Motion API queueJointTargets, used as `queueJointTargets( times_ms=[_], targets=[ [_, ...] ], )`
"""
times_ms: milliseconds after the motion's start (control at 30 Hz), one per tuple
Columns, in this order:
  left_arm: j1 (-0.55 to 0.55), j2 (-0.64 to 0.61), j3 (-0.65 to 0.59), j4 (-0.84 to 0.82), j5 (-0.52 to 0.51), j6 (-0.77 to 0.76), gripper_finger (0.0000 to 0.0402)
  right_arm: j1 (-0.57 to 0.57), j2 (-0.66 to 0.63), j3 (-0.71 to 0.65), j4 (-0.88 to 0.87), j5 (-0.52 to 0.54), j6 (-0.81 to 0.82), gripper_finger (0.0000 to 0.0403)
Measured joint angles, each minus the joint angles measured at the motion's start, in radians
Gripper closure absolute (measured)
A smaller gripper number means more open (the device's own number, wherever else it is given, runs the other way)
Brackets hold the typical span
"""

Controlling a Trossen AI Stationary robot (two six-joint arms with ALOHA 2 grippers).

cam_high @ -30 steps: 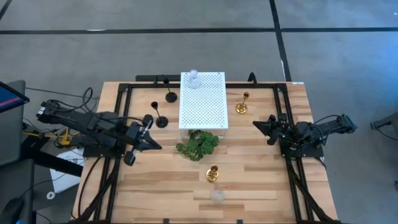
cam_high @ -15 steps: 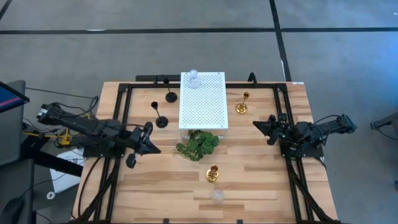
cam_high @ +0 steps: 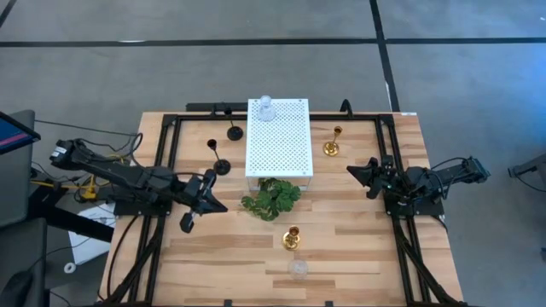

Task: Pick & Place candle stick holders
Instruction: Align the transparent candle holder with the other transparent candle holder on the shelf

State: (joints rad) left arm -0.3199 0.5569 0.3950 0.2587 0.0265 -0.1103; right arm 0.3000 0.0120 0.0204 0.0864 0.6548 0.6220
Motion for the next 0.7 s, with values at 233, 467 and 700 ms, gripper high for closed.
queueJointTargets(
  times_ms=[233,467,700],
  targets=[
    [0.000,0.022,0.000,0.014,0.000,-0.002,0.0397,0.001,0.000,0.000,0.003,0.000,0.056,0.0403],
    [0.000,0.022,0.000,0.037,0.000,-0.003,0.0397,0.048,0.020,0.016,0.089,-0.001,0.012,0.0403],
    [0.000,0.022,0.000,0.042,-0.030,-0.003,0.0397,0.142,0.179,0.172,0.093,-0.002,-0.165,0.0403]
  ],
)
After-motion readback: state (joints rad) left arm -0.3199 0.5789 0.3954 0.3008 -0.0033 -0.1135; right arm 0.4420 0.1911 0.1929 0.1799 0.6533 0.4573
